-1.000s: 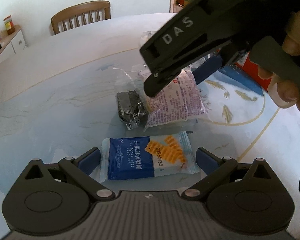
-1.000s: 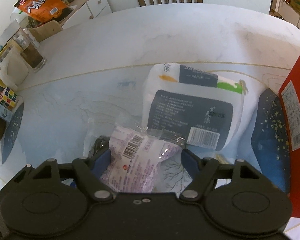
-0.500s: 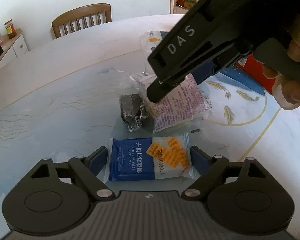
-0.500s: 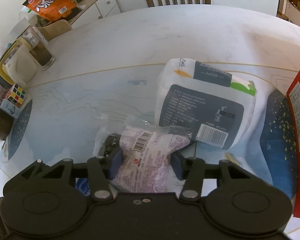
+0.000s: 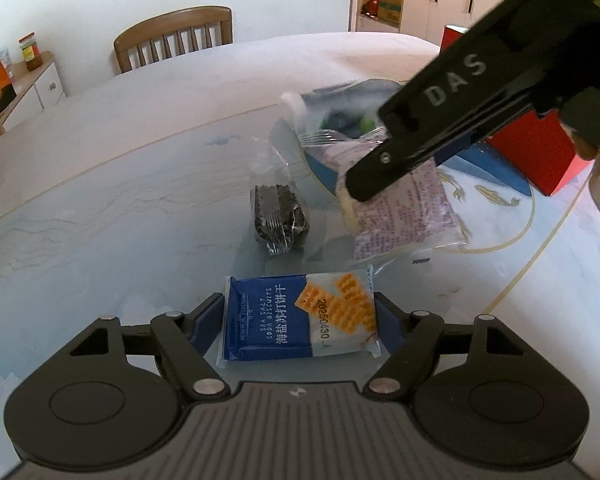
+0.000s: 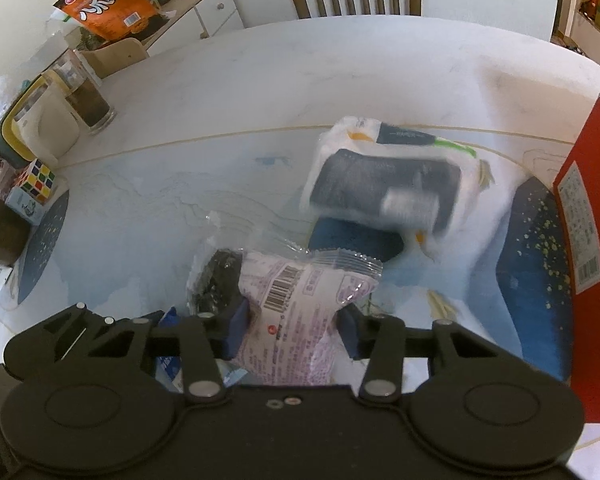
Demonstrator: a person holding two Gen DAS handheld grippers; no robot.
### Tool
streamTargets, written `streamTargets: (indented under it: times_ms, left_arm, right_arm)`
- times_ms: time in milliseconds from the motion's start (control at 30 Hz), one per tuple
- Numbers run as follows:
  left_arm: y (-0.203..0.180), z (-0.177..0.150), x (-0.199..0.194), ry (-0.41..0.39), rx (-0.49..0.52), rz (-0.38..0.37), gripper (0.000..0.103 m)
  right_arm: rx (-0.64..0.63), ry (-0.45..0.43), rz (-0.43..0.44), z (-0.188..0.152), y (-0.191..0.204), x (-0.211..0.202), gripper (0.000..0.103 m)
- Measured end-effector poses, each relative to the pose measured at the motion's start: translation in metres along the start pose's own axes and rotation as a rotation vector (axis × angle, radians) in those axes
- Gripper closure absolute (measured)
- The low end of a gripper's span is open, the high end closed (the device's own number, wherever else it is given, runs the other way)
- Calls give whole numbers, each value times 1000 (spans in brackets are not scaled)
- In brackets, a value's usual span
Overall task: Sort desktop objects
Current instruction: 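Carry the pink bag to the shoebox with the right gripper while the left gripper carries the cracker pack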
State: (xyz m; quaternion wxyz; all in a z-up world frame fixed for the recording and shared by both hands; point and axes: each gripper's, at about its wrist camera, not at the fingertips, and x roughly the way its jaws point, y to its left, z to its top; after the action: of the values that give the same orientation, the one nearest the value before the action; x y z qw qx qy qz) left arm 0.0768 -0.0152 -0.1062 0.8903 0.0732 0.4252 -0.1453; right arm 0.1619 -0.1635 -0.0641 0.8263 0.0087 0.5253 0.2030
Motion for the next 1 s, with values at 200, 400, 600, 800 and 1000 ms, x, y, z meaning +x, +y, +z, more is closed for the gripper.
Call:
streamTargets:
  times_ms: [200, 400, 600, 800, 1000]
  left_arm:
    - [-2, -1, -8, -2, -12, 11, 26]
    - [-6, 4, -20, -15, -26, 21, 26]
    - [-9, 14, -31, -27, -42, 28, 26]
    - [-16, 20, -44, -39, -49, 41, 26]
    - [-26, 26, -62, -70, -60, 54, 26]
  right_arm:
    - [-11, -1, 1, -4, -6, -10, 58]
    - [-15, -15, 18, -9, -16, -28, 58]
    - [-19, -18, 42, -17, -26, -43, 58]
    - [-30, -33, 66, -22, -35, -60, 58]
    - [-53, -64, 81, -22, -47, -84, 58]
